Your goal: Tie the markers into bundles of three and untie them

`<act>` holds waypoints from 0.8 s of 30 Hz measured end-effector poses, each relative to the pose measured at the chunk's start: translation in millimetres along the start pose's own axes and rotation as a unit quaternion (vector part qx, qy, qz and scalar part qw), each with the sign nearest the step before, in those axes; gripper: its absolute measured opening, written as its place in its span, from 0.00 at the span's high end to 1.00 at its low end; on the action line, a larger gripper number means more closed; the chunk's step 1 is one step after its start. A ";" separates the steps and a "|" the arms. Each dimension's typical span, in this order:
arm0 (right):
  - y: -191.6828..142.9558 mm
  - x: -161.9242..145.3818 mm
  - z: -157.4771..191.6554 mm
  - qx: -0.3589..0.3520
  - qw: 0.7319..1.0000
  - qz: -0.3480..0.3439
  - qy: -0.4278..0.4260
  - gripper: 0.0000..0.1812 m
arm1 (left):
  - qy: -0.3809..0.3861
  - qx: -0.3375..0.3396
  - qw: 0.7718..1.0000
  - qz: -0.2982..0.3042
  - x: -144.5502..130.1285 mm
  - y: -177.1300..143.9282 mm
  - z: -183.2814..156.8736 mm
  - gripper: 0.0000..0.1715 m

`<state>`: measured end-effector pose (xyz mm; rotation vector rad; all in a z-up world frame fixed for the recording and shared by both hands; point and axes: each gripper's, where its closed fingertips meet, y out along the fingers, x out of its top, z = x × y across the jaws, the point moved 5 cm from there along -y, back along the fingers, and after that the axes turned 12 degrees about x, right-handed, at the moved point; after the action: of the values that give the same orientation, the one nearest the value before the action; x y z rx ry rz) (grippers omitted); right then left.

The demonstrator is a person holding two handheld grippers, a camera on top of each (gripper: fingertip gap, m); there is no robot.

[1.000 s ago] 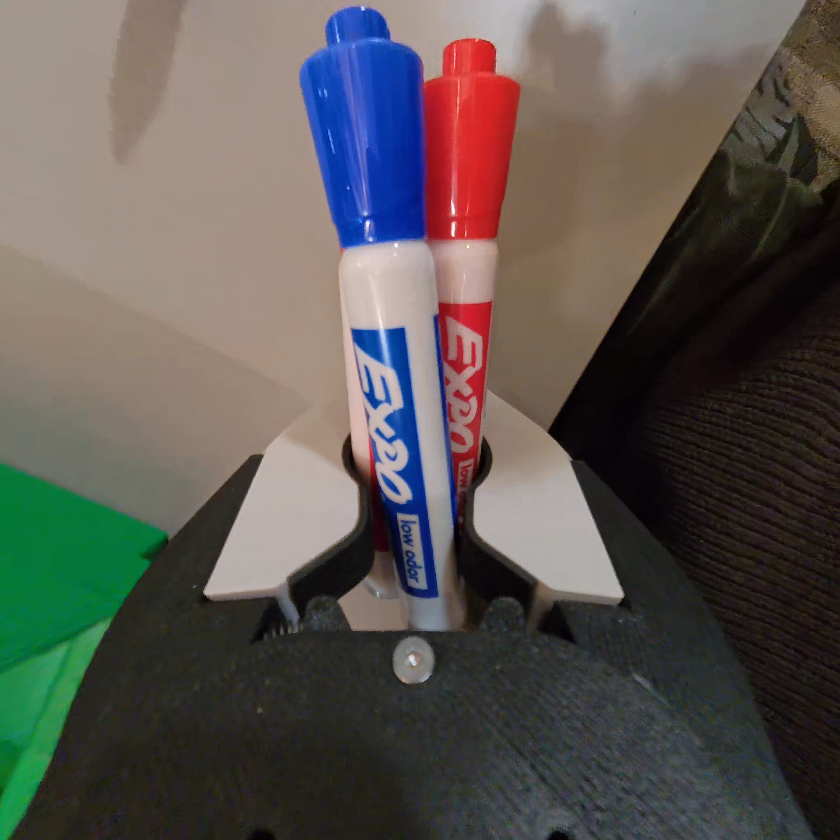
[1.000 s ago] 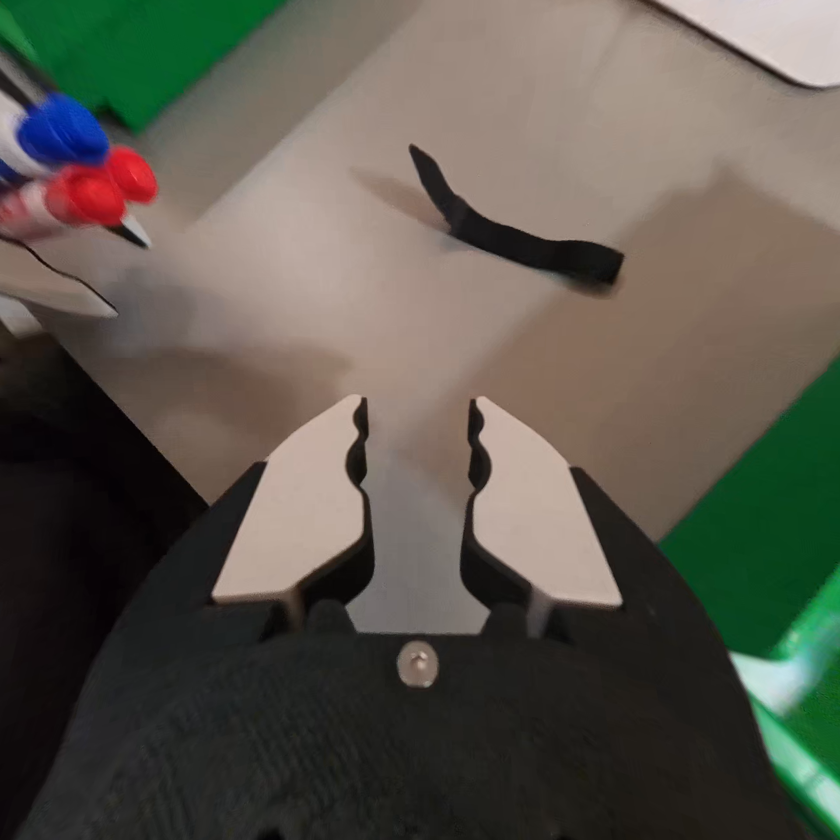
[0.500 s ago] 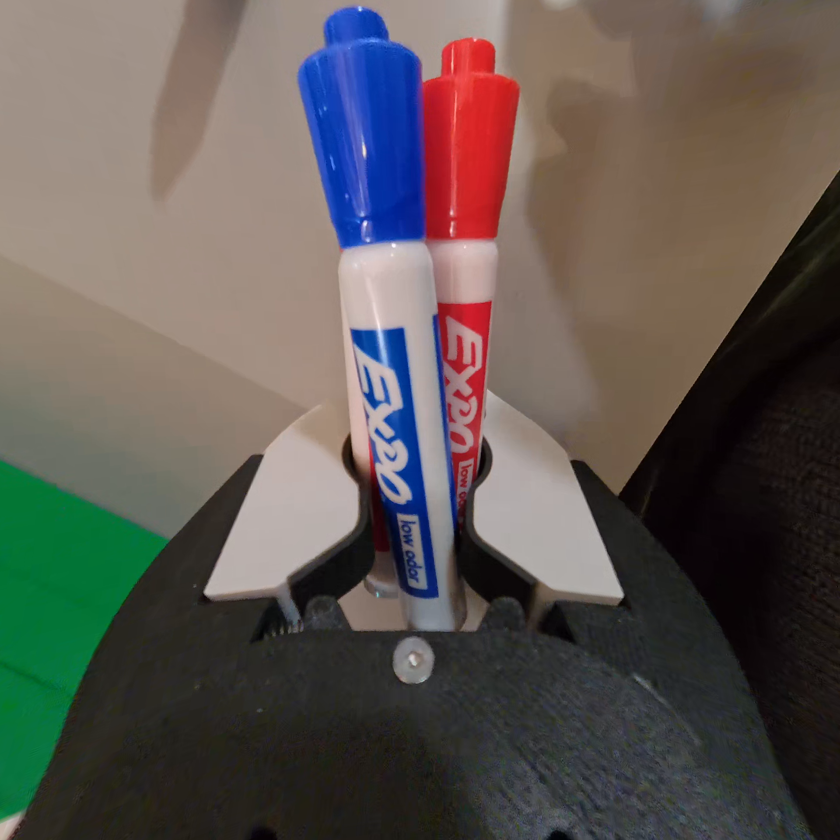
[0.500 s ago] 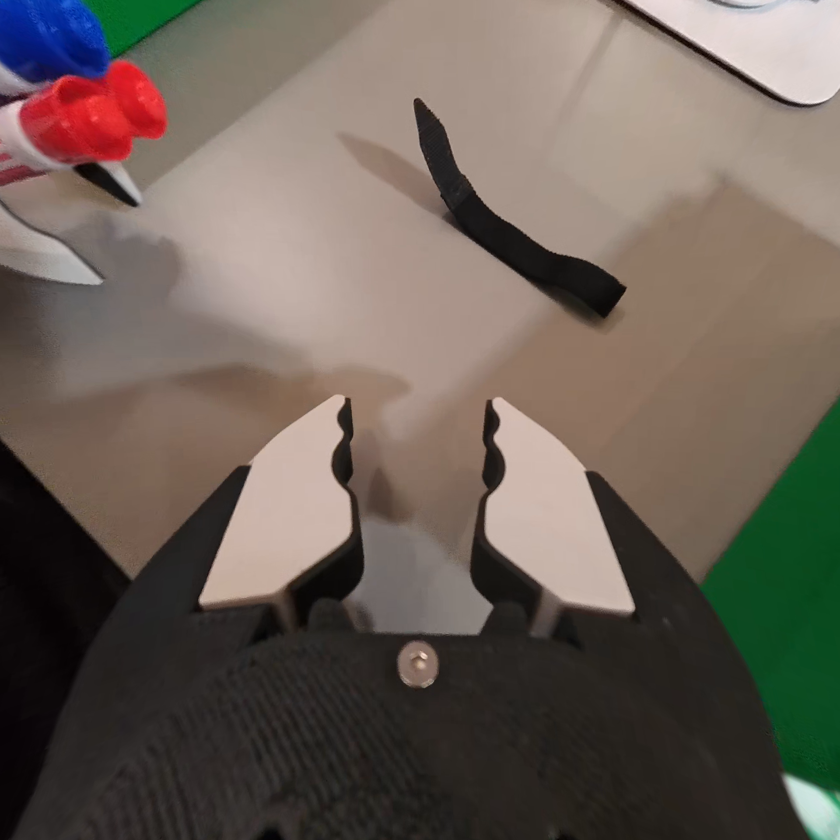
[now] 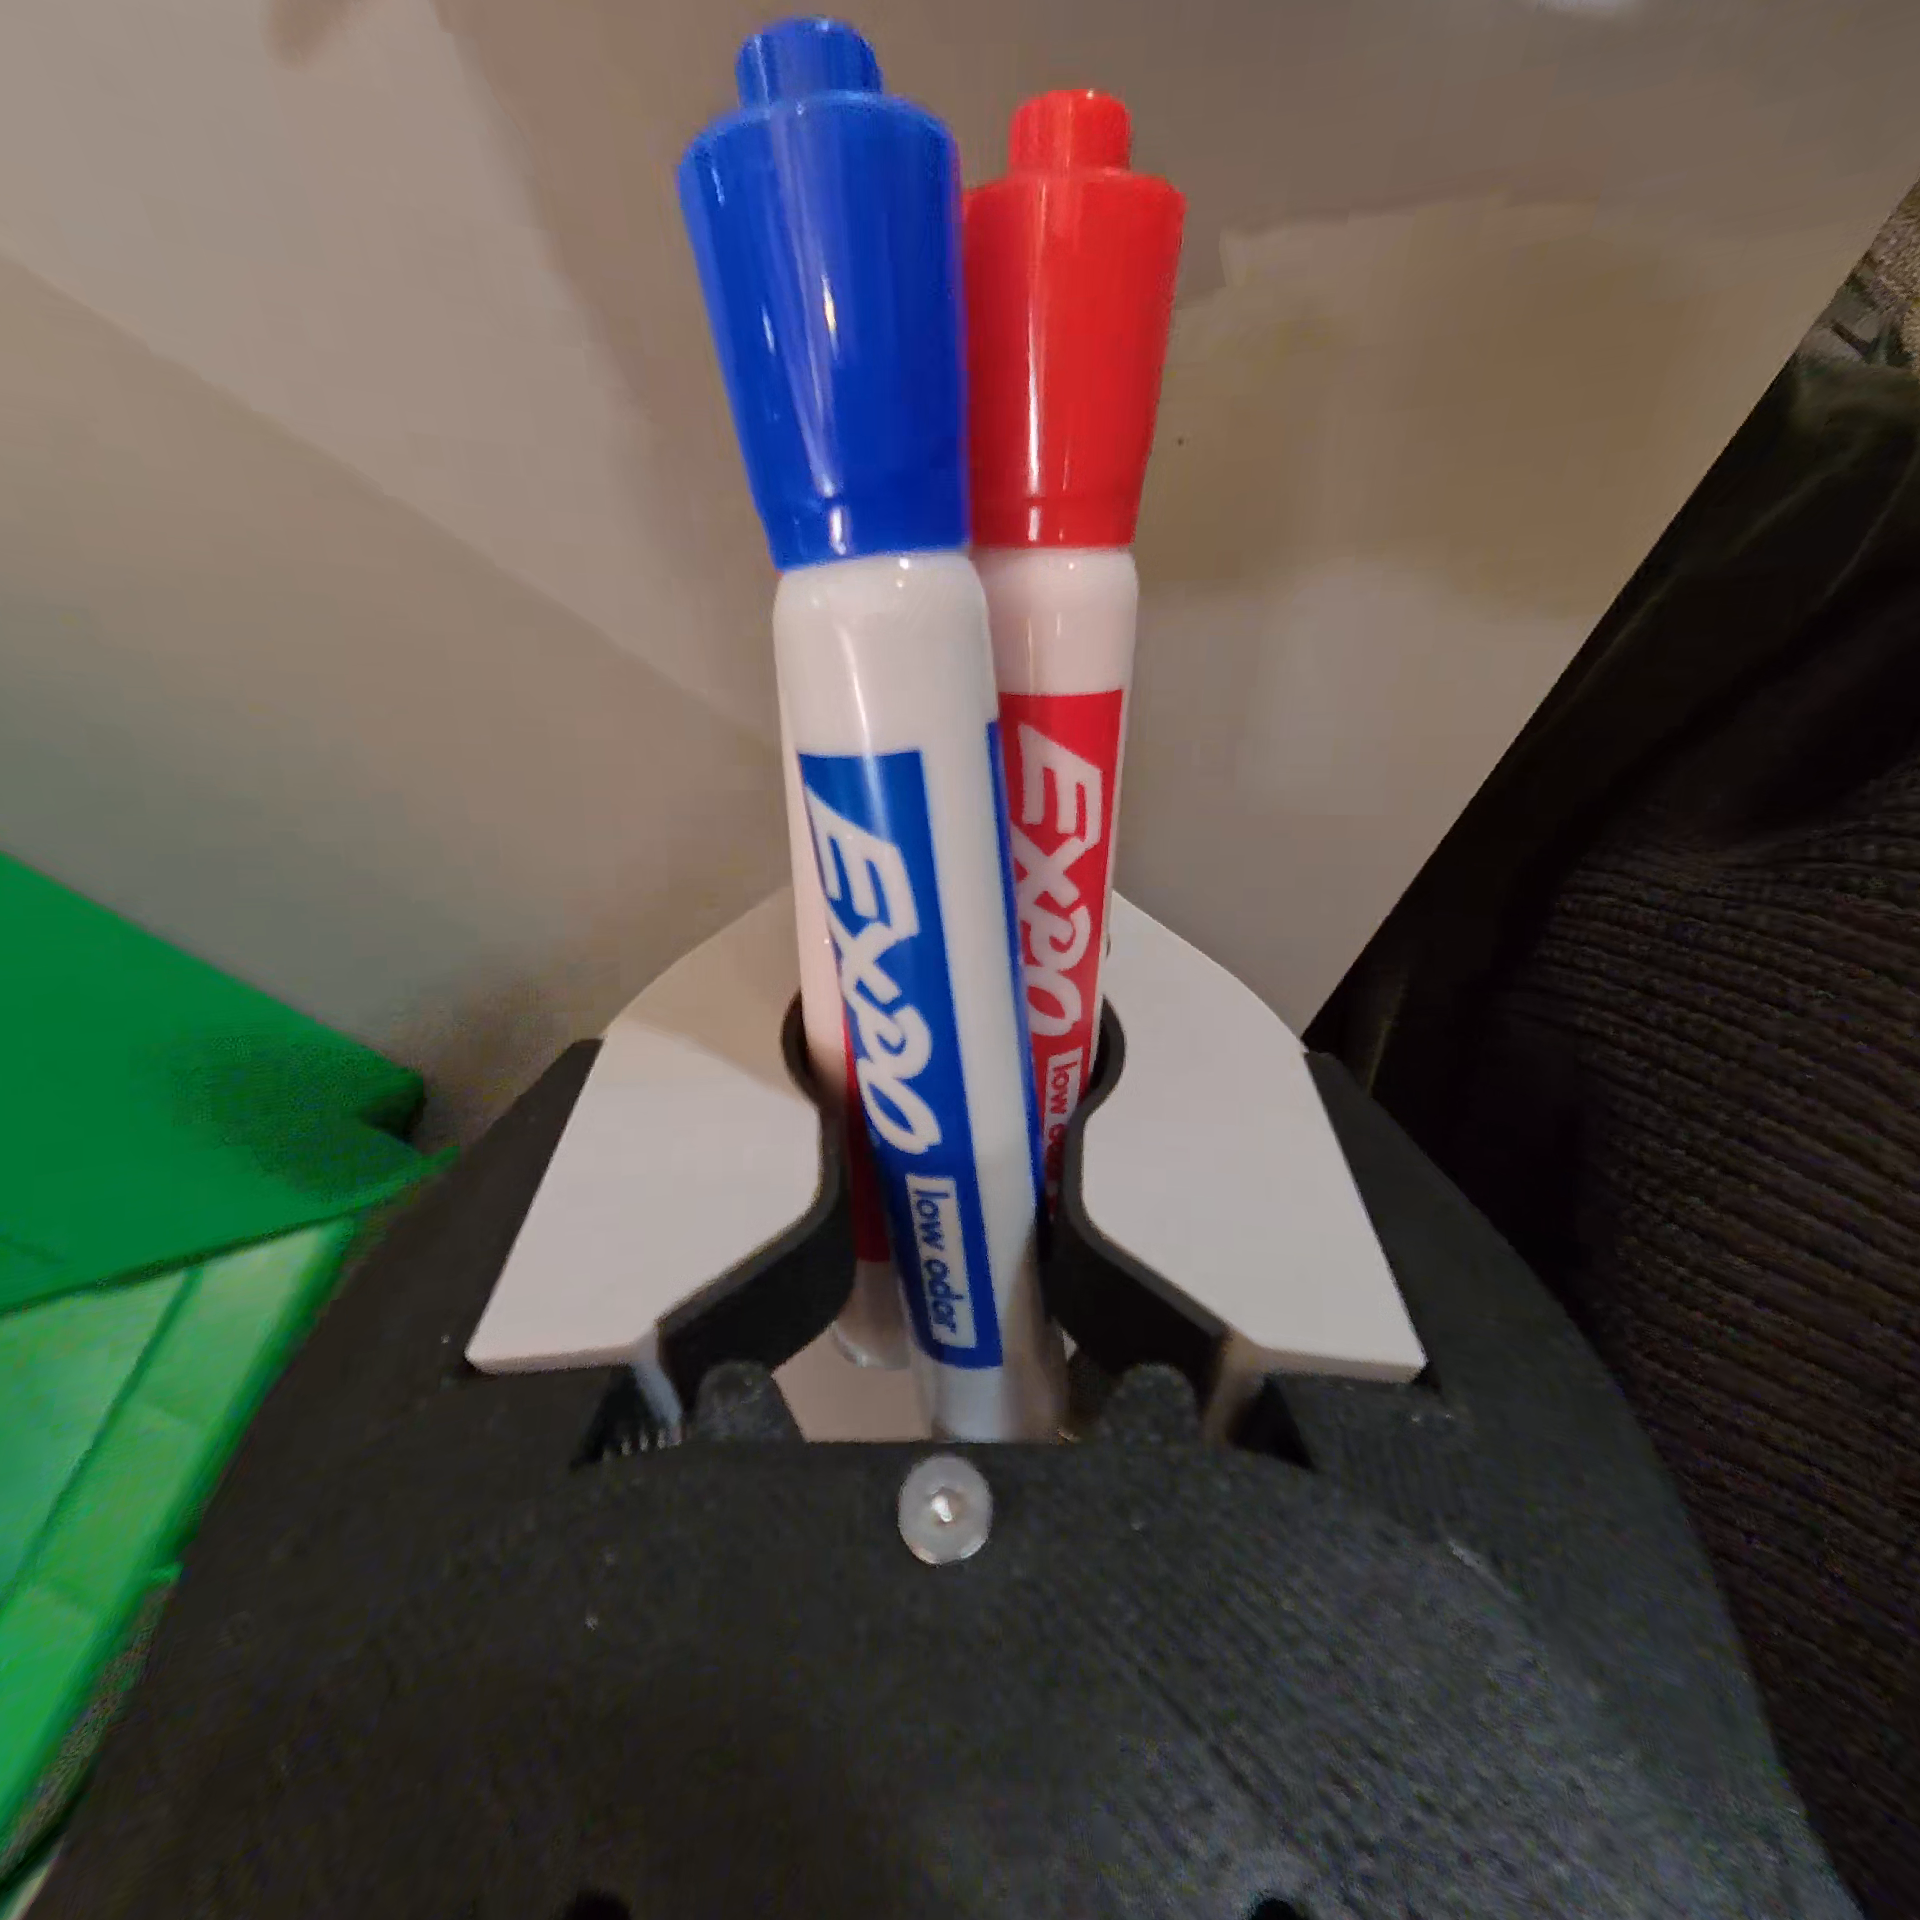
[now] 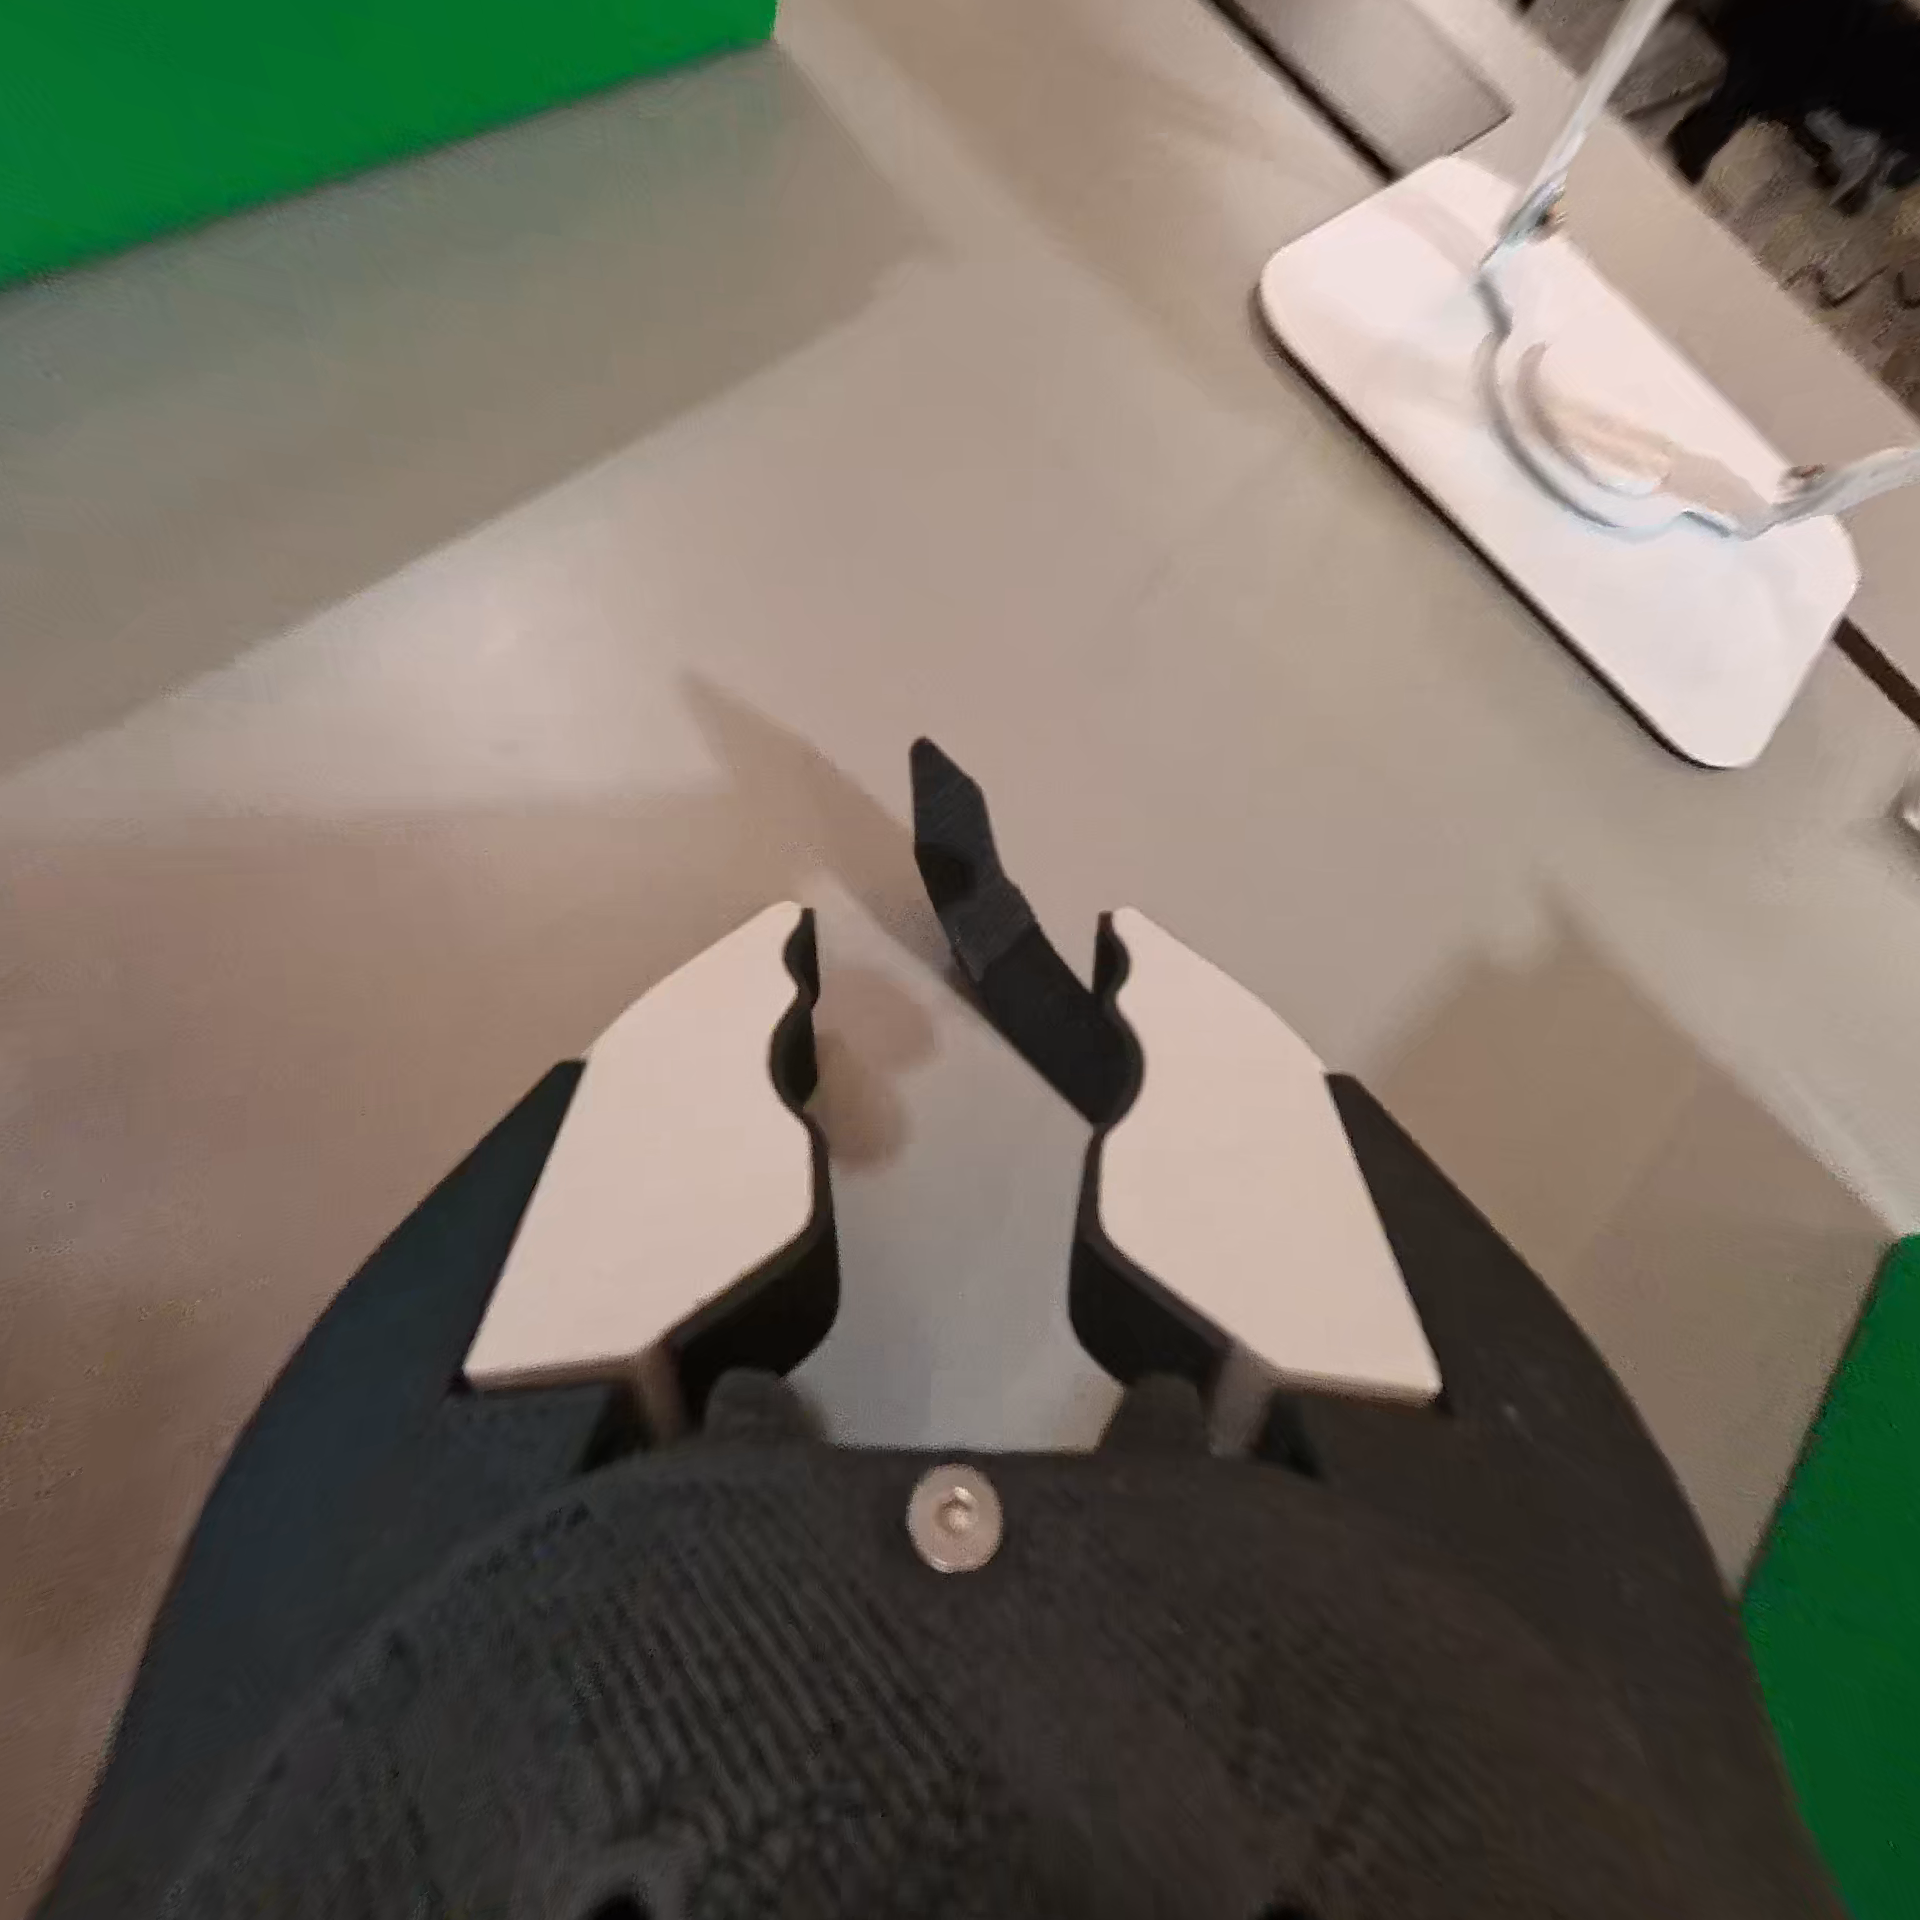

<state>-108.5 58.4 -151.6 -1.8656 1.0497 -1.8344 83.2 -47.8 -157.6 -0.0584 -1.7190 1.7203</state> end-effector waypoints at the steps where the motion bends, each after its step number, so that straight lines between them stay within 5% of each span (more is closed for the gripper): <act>1: 7.9 1.3 -1.1 0.003 1.000 0.018 -0.003 0.70 | -0.004 0.000 1.000 0.000 -2.6 -1.6 -0.5 0.73; 3: 20.5 2.7 -4.6 0.012 0.999 0.037 0.004 0.73 | -0.012 0.001 1.000 0.000 -7.8 -4.7 -0.3 0.73; 6: 19.4 8.0 -7.2 0.042 0.999 0.028 0.014 0.99 | -0.024 0.004 1.000 -0.001 -15.2 -8.8 0.8 0.74; 11: -26.5 28.0 6.5 0.173 0.984 0.023 -0.041 0.99 | -0.034 0.005 0.999 -0.004 -21.2 -13.2 2.1 0.74; 14: -56.8 -0.6 47.2 0.351 0.914 0.146 -0.140 0.99 | -0.033 0.002 0.999 -0.005 -21.2 -13.1 1.6 0.74; 18: -62.5 -48.3 67.1 0.331 0.860 0.318 -0.222 0.99 | -0.027 -0.004 1.000 -0.001 -20.2 -11.0 -0.6 0.74; 20: -59.4 -51.9 75.7 0.338 0.855 0.324 -0.223 0.98 | -0.021 -0.004 1.000 0.000 -18.0 -10.4 -1.6 0.74; 24: -69.5 -34.2 74.9 0.346 0.878 0.265 -0.200 0.75 | -0.014 -0.005 1.000 0.000 -15.0 -9.9 -3.7 0.74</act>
<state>-14.6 109.3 -138.1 -1.2668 0.5564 -1.1956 100.7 -53.1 -155.7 -0.0400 -1.7478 1.7192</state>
